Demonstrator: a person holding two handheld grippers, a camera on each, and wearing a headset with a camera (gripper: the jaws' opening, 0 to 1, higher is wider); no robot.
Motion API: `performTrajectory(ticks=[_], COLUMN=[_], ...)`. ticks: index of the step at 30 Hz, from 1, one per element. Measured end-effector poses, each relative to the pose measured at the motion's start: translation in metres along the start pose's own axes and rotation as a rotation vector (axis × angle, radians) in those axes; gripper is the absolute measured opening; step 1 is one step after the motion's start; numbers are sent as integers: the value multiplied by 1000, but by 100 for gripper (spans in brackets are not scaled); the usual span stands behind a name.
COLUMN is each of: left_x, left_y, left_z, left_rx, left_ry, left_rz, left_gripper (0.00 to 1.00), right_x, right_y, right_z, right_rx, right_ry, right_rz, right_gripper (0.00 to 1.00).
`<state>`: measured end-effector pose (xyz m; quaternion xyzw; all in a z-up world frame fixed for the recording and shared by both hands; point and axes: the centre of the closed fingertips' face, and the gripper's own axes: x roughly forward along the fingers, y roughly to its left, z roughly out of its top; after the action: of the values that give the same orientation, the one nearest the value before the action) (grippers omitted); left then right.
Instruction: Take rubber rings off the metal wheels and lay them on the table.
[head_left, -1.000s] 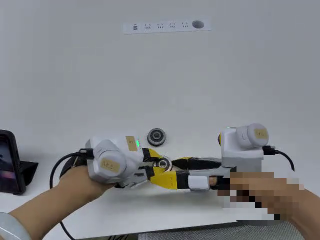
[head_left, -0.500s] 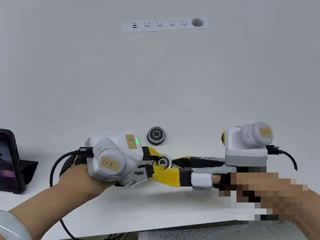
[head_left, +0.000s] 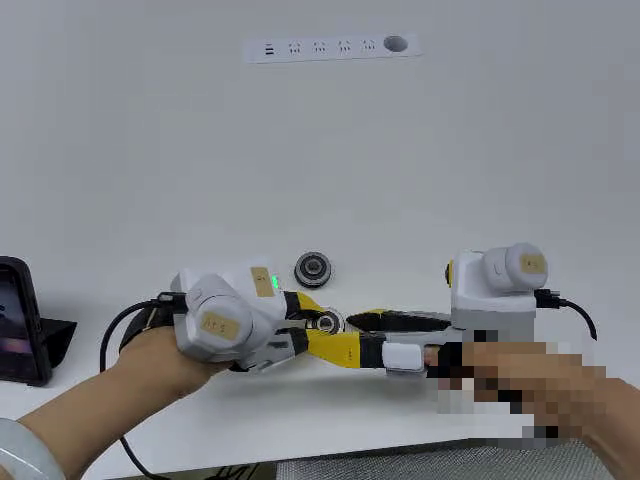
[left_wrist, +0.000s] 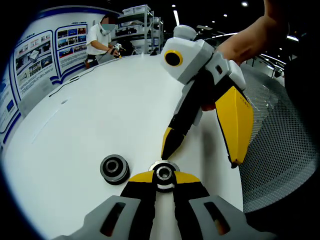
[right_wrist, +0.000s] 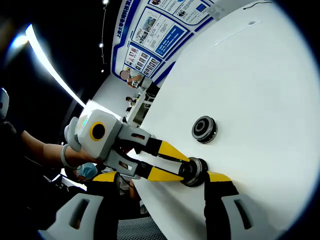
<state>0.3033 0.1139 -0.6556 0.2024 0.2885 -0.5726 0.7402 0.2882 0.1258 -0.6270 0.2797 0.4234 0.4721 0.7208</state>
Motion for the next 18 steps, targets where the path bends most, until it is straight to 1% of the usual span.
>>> performTrajectory(ticks=[2, 6, 10, 11, 14, 18], left_x=[0, 0, 0, 0, 0, 0], left_y=[0, 0, 0, 0, 0, 0], left_z=[0, 0, 0, 0, 0, 0], left_rx=[-1, -2, -2, -2, -3, -3], left_ry=[-1, -2, -3, -2, -3, -4], left_rz=[-1, 0, 0, 0, 1, 1], left_gripper=[12, 12, 12, 12, 12, 12], right_x=[2, 3, 2, 2, 1, 0], right_y=[1, -2, 1, 4, 3, 4], right_z=[0, 1, 1, 0, -6, -6], right_rx=[-3, -1, -2, 6, -2, 9], right_ry=[4, 1, 7, 14, 32, 21], right_rz=[3, -4, 5, 19, 11, 13], right_gripper=[70, 70, 70, 69, 69, 70])
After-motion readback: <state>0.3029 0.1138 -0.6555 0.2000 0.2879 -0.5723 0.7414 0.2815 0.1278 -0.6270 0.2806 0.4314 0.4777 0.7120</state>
